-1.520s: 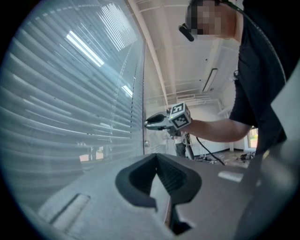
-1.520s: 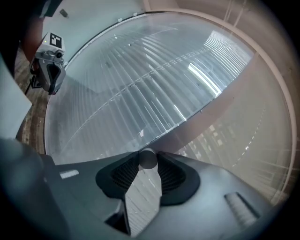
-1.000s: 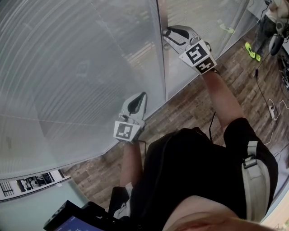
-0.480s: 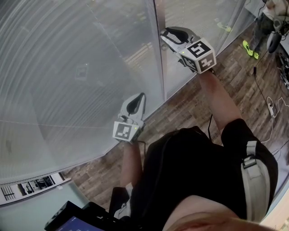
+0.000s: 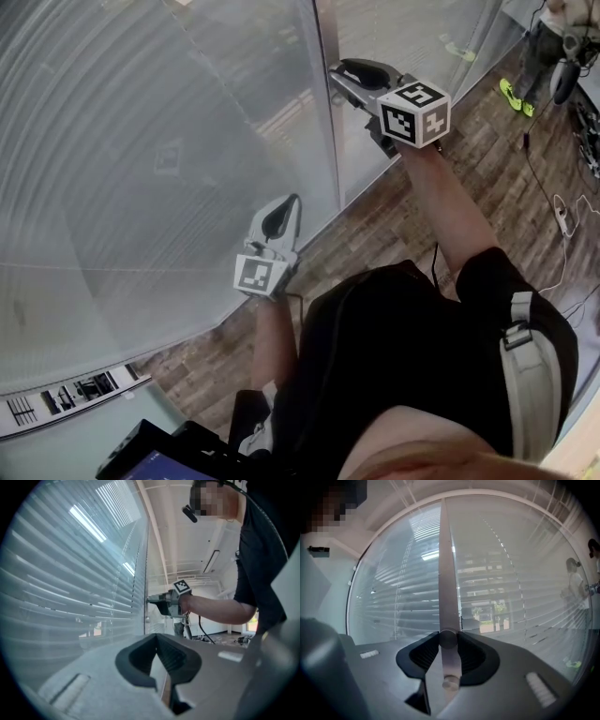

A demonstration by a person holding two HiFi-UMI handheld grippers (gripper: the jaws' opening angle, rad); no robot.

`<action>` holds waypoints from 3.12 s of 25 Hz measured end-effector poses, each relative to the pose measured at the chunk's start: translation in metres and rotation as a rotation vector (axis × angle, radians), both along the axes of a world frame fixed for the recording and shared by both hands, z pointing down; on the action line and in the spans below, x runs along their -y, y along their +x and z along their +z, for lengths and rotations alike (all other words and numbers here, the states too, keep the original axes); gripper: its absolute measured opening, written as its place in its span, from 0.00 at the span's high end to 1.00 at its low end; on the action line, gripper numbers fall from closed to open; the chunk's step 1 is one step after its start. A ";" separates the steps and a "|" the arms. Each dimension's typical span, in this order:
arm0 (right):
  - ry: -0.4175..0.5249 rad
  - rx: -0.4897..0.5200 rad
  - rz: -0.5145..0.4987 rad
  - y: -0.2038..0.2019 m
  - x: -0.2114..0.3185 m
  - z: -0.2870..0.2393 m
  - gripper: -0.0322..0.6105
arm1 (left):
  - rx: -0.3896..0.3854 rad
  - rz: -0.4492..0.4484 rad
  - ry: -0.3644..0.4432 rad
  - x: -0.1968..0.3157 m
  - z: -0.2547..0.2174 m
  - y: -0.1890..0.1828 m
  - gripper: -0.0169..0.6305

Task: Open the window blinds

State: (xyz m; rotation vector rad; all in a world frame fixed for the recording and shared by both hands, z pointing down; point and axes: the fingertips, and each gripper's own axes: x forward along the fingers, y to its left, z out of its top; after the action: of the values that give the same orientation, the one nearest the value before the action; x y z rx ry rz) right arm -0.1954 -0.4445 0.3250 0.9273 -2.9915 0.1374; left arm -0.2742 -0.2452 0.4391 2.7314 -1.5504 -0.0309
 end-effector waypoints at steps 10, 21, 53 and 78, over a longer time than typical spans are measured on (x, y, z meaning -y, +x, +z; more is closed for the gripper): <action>-0.047 0.069 0.007 0.003 -0.001 -0.003 0.76 | -0.005 -0.001 -0.005 -0.002 0.002 0.001 0.97; 0.212 -0.114 0.027 0.014 -0.003 -0.007 0.61 | -0.001 -0.013 -0.011 -0.003 0.005 -0.005 0.97; 0.975 -1.019 0.054 -0.011 -0.013 0.007 0.75 | 0.012 -0.007 -0.014 -0.001 0.005 -0.001 0.97; 0.394 -0.419 0.038 -0.008 -0.006 0.001 0.75 | 0.003 0.005 -0.002 0.001 -0.003 0.001 0.97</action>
State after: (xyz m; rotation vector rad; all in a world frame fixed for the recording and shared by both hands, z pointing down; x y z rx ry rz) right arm -0.2037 -0.4387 0.3256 0.8976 -2.6464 -0.5900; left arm -0.2729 -0.2460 0.4365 2.7351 -1.5434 -0.0259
